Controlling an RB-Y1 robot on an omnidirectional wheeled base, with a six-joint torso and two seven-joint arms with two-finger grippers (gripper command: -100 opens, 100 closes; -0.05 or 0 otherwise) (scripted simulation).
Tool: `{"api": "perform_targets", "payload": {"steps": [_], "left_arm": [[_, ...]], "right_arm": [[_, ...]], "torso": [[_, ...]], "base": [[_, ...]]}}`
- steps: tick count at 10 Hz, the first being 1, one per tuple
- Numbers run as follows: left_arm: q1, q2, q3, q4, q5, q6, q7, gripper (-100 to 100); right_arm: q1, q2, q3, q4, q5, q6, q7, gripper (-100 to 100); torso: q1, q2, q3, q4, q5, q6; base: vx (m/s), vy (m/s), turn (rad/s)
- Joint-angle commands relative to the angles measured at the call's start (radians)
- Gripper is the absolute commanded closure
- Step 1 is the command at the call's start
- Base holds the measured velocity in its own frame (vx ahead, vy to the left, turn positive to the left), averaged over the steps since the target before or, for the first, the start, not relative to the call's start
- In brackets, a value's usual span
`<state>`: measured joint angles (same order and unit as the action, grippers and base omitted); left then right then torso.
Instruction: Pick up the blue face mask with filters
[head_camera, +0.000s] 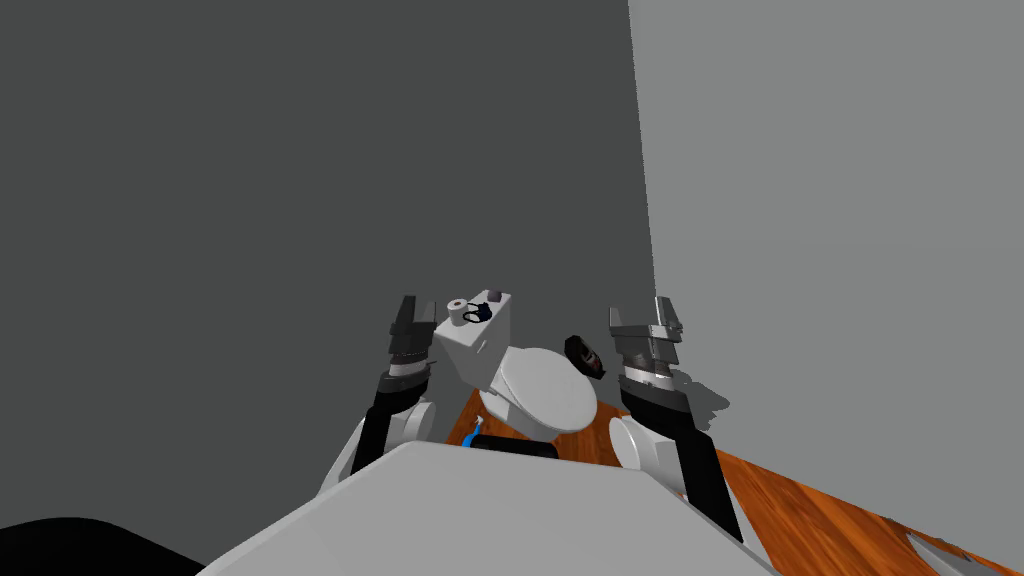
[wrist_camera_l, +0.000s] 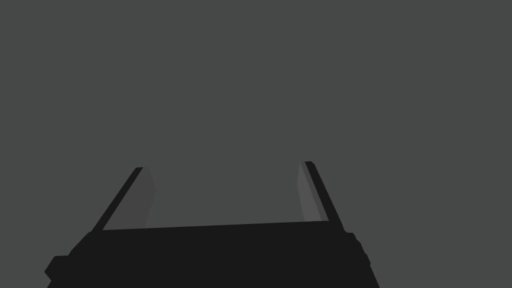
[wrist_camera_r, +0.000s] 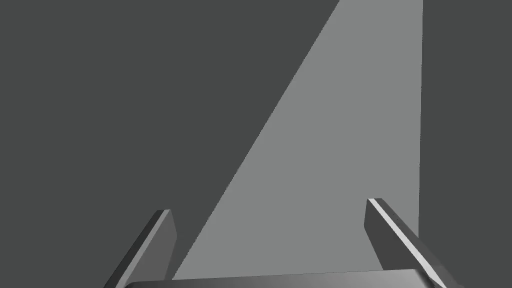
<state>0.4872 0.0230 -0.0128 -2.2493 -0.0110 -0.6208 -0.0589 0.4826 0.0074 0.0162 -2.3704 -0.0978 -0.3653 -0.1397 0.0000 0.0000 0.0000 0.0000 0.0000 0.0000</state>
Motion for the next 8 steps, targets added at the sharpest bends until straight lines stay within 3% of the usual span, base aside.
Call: {"api": "perform_targets", "payload": {"steps": [1, 7, 8], "left_arm": [[-0.011, 0.029, 0.007, 0.018, 0.003, 0.018, -0.013, -100], [-0.099, 0.16, 0.048, 0.135, 0.017, 0.14, -0.083, -100], [-0.099, 0.16, 0.048, 0.138, 0.017, 0.14, -0.083, -100]], "right_arm": [[0.0, 0.0, 0.0, 0.0, 0.0, 0.0, 0.0, 0], [0.0, 0.0, 0.0, 0.0, 0.0, 0.0, 0.0, 0], [0.0, 0.0, 0.0, 0.0, 0.0, 0.0, 0.0, 0]], "torso": [[0.0, 0.0, 0.0, 0.0, 0.0, 0.0], [-0.005, 0.002, 0.001, 0.0, -0.001, 0.0], [-0.006, 0.002, 0.001, 0.0, -0.001, 0.0]], "base": [[-0.009, -0.03, -0.007], [-0.022, -0.078, 0.006], [-0.022, -0.065, 0.006]]}}
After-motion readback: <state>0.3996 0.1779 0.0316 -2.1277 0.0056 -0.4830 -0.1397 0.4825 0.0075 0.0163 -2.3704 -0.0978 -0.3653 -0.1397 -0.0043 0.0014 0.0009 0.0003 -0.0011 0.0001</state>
